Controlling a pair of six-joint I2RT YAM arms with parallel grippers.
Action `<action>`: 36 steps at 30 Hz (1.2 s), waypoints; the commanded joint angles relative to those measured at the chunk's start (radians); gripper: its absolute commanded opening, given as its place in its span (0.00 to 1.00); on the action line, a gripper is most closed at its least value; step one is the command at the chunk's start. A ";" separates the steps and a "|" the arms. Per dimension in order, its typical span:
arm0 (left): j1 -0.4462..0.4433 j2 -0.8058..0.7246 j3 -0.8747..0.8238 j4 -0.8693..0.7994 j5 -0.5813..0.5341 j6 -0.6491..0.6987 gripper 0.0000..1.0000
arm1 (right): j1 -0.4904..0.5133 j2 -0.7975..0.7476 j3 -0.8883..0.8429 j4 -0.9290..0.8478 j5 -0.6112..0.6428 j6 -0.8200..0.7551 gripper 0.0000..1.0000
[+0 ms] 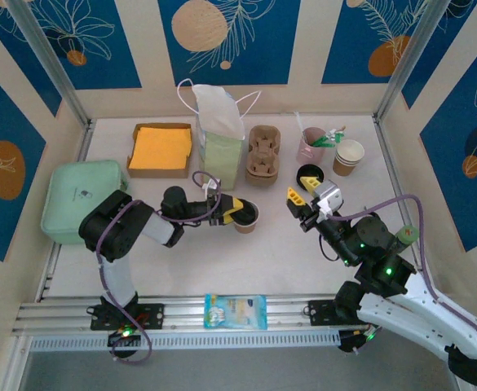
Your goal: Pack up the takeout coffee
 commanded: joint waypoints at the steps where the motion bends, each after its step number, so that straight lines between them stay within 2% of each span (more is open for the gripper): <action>1: 0.018 0.003 -0.014 0.000 0.033 0.020 0.43 | -0.007 -0.019 0.005 0.003 -0.013 0.023 0.39; 17: 0.033 0.005 0.009 0.000 0.062 0.008 0.52 | -0.043 -0.022 0.010 -0.018 -0.029 0.044 0.39; 36: 0.043 0.031 0.070 0.000 0.097 -0.035 0.52 | -0.113 -0.036 0.006 -0.047 -0.073 0.084 0.39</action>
